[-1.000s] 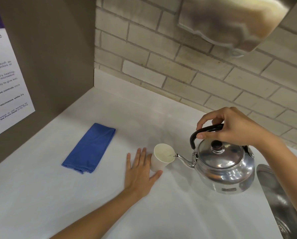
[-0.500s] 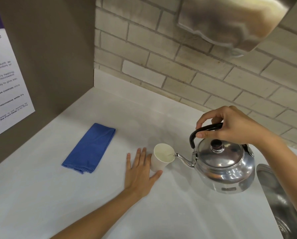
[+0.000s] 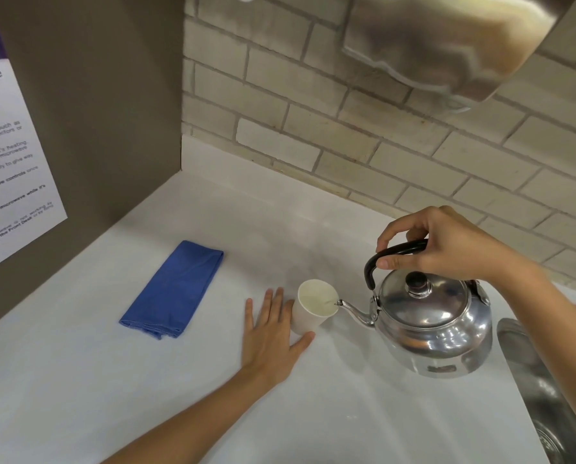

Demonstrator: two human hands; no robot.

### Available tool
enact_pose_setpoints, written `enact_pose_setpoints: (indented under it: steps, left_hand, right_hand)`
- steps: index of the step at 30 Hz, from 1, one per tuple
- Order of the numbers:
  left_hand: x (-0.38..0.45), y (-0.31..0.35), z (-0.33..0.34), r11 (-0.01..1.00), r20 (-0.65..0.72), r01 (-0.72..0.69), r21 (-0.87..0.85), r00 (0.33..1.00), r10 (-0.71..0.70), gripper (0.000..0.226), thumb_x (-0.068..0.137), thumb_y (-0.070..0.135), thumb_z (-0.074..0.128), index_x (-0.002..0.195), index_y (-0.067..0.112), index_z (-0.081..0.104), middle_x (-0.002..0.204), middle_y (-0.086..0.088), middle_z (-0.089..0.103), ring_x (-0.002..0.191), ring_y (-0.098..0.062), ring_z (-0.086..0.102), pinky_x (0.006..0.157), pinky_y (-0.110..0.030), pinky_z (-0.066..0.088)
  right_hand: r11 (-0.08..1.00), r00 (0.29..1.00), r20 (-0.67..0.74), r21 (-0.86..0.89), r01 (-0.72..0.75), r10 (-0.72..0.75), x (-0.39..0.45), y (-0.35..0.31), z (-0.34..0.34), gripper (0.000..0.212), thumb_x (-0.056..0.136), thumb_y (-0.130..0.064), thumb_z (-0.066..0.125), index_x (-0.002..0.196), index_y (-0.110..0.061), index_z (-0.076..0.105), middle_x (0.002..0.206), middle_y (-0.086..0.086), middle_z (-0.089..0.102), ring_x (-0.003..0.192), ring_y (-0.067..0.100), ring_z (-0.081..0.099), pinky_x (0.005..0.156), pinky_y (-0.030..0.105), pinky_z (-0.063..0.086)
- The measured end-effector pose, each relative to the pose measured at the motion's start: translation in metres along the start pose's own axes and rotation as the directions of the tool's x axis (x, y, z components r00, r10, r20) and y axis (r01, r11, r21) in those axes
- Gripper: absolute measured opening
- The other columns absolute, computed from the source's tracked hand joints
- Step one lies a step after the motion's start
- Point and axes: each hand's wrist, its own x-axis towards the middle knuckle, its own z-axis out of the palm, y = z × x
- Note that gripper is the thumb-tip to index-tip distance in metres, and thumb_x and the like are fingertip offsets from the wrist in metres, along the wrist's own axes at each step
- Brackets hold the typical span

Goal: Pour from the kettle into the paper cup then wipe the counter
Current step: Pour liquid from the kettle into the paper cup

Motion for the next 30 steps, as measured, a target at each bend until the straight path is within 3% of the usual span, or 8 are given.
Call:
enact_pose_setpoints:
  steps: [7, 18, 23, 30]
  left_hand:
    - [-0.0006, 0.0001, -0.0007, 1.000, 0.000, -0.005, -0.011, 1.000, 0.005, 0.079, 0.091, 0.070, 0.023, 0.152, 0.020, 0.020, 0.165, -0.002, 0.013, 0.152, -0.018, 0.000, 0.120, -0.050, -0.011]
    - [-0.0006, 0.0002, -0.0009, 1.000, 0.003, -0.006, 0.000, 1.000, 0.006, 0.080, 0.091, 0.070, 0.023, 0.152, 0.019, 0.020, 0.165, -0.002, 0.012, 0.152, -0.018, 0.000, 0.120, -0.051, -0.011]
    - [-0.0003, -0.0001, -0.0007, 1.000, 0.004, -0.001, 0.002, 1.000, 0.001, 0.080, 0.090, 0.070, 0.022, 0.152, 0.020, 0.020, 0.165, -0.001, 0.011, 0.152, -0.017, -0.001, 0.120, -0.050, -0.011]
    - [0.0002, -0.0013, 0.0019, 1.000, 0.001, -0.002, 0.005, 1.000, 0.002, 0.080, 0.089, 0.071, 0.018, 0.151, 0.021, 0.020, 0.165, -0.001, 0.011, 0.152, -0.017, -0.001, 0.120, -0.050, -0.013]
  right_hand:
    - [1.000, 1.000, 0.006, -0.003, 0.002, -0.002, 0.0002, -0.0006, -0.0007, 0.030, 0.066, -0.066, 0.076, 0.087, -0.045, 0.074, 0.044, -0.007, 0.041, 0.044, 0.007, 0.037, 0.051, 0.027, 0.035]
    - [1.000, 1.000, 0.001, 0.004, 0.012, -0.012, -0.0006, -0.0006, -0.0015, 0.031, 0.064, -0.067, 0.075, 0.086, -0.046, 0.074, 0.042, -0.007, 0.043, 0.043, 0.007, 0.040, 0.048, 0.015, 0.038]
    - [1.000, 1.000, 0.020, -0.018, 0.001, -0.001, 0.0005, -0.0024, -0.0010, 0.028, 0.067, -0.065, 0.076, 0.087, -0.045, 0.074, 0.041, -0.009, 0.041, 0.044, 0.007, 0.039, 0.050, 0.026, 0.035]
    - [1.000, 1.000, 0.023, -0.019, -0.005, 0.005, 0.0029, -0.0032, -0.0011, 0.027, 0.067, -0.064, 0.076, 0.086, -0.044, 0.074, 0.042, -0.015, 0.047, 0.047, 0.002, 0.048, 0.051, 0.022, 0.032]
